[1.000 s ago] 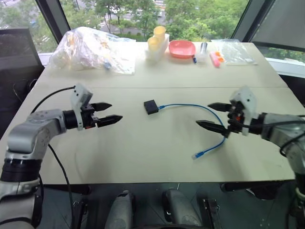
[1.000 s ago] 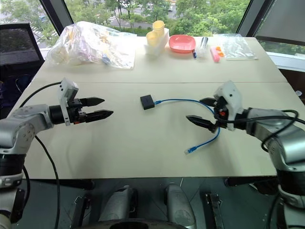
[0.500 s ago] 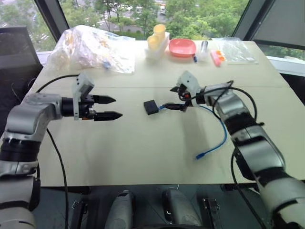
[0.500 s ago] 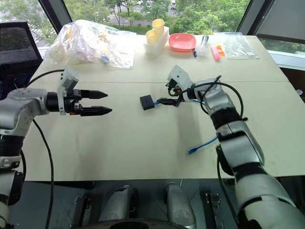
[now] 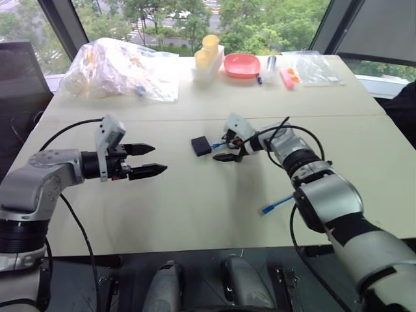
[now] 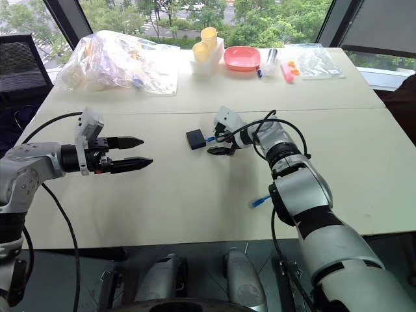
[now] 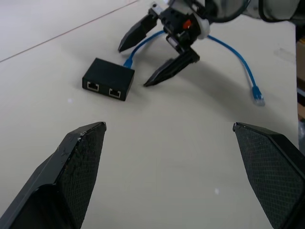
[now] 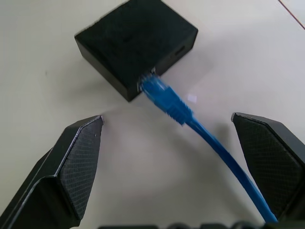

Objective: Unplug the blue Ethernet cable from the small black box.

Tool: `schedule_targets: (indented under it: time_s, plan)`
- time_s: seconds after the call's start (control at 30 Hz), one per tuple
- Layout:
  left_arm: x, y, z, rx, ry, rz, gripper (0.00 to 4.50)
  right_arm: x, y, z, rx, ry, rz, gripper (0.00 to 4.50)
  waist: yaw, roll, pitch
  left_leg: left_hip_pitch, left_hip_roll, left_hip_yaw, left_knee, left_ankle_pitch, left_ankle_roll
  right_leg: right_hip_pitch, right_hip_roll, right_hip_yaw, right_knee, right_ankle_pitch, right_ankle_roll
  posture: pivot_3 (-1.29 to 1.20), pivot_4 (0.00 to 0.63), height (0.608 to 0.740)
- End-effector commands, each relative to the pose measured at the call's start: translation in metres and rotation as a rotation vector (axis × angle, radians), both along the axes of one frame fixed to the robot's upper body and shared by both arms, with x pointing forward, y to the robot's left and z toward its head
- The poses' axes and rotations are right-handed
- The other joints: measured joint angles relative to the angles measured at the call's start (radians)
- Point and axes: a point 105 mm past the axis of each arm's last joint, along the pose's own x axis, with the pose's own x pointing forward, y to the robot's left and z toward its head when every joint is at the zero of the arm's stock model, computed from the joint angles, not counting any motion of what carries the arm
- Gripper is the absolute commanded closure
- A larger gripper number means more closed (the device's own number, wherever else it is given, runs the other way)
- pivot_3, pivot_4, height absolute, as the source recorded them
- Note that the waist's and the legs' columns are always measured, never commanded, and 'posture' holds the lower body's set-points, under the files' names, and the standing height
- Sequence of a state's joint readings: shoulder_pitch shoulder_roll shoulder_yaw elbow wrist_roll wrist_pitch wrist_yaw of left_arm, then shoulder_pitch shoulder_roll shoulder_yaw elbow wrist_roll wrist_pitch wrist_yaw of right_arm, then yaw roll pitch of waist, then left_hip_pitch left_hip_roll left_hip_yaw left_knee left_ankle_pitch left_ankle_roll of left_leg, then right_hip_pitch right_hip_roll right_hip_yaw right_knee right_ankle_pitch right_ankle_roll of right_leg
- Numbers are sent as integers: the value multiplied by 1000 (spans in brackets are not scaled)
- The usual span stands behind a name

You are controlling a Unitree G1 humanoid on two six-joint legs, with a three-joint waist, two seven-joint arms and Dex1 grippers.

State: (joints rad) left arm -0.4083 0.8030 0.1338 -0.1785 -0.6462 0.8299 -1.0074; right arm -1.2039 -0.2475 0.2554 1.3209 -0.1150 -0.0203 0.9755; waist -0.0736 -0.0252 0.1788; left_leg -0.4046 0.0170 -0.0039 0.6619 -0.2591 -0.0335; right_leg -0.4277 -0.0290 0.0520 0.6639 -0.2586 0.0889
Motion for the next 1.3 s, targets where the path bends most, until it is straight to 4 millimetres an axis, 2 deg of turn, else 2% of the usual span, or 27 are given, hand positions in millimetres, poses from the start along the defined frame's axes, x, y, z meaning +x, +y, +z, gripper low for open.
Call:
schedule_targets:
  time_s: [0.03,0.1,0.3,0.33,0.43,0.57,0.6,0.67,0.8,0.87,0.93,1.1,1.2,1.3]
  plan:
    - [-3,1,9,-5,-39,15,0,-3,7,-7,-22,23,15,521,-1,0,0,0,0,0,0,0,0,0,0,0,0,0,0,0,150,735]
    - [-5,2,8,-4,-36,26,0,-6,7,-13,-31,42,24,1293,-2,0,0,1,0,0,0,0,0,1,1,0,1,0,0,0,150,735]
    - [-6,5,5,-9,-30,52,0,-12,13,-22,-16,81,42,4225,2,0,0,9,0,0,0,0,-1,9,1,0,0,0,-1,0,150,735]
    - [-5,5,5,-9,-30,54,0,-12,13,-24,-20,74,32,4371,1,0,0,11,0,0,0,0,-1,11,1,0,0,0,-1,0,150,735]
    - [-2,3,4,-8,-32,55,0,-9,12,-24,-26,48,12,4371,0,0,0,14,0,0,0,0,-1,14,1,0,-1,0,-2,0,150,735]
    - [0,4,3,-4,-37,62,0,0,5,-13,-42,-51,-3,4371,1,0,0,15,0,0,0,0,-1,16,1,0,-1,0,-2,0,150,735]
    - [1,6,3,-2,-41,68,0,4,2,-6,-45,-100,-8,4371,1,0,0,15,0,0,0,0,-1,16,1,0,-1,0,-2,0,150,735]
    - [6,11,6,-16,-55,96,0,15,-6,22,-82,-283,2,4371,4,1,0,15,0,0,0,0,-1,15,1,0,-1,0,-2,0,150,735]
    - [19,16,22,-87,-74,117,0,18,-21,59,-205,-560,105,4371,14,2,2,11,-1,-1,0,0,-1,13,0,0,-2,0,-1,0,150,735]
    - [25,8,29,-111,-90,69,0,16,-21,80,-130,-652,99,4371,11,1,2,8,-1,-1,0,0,-1,10,0,0,-2,0,0,0,150,735]
    - [35,-2,32,-135,-91,37,0,12,-19,91,-84,-733,96,4371,6,1,2,3,-2,0,0,0,-1,5,1,0,-2,0,0,0,150,735]
    - [71,-30,48,-252,-96,6,0,-9,-14,100,-102,-937,151,4371,7,1,2,-1,-2,-1,0,1,-1,1,1,-1,-1,0,0,0,150,735]
    - [91,-45,49,-258,-100,8,0,-13,-15,101,-122,-1010,140,4371,9,1,2,-3,-3,-1,1,1,-1,-1,1,0,-1,0,0,0,150,735]
    - [102,-58,46,-261,-99,-18,0,-14,-17,105,-155,-1066,132,4371,5,1,2,-3,-3,0,1,1,-1,-1,1,0,-1,0,0,0,150,735]
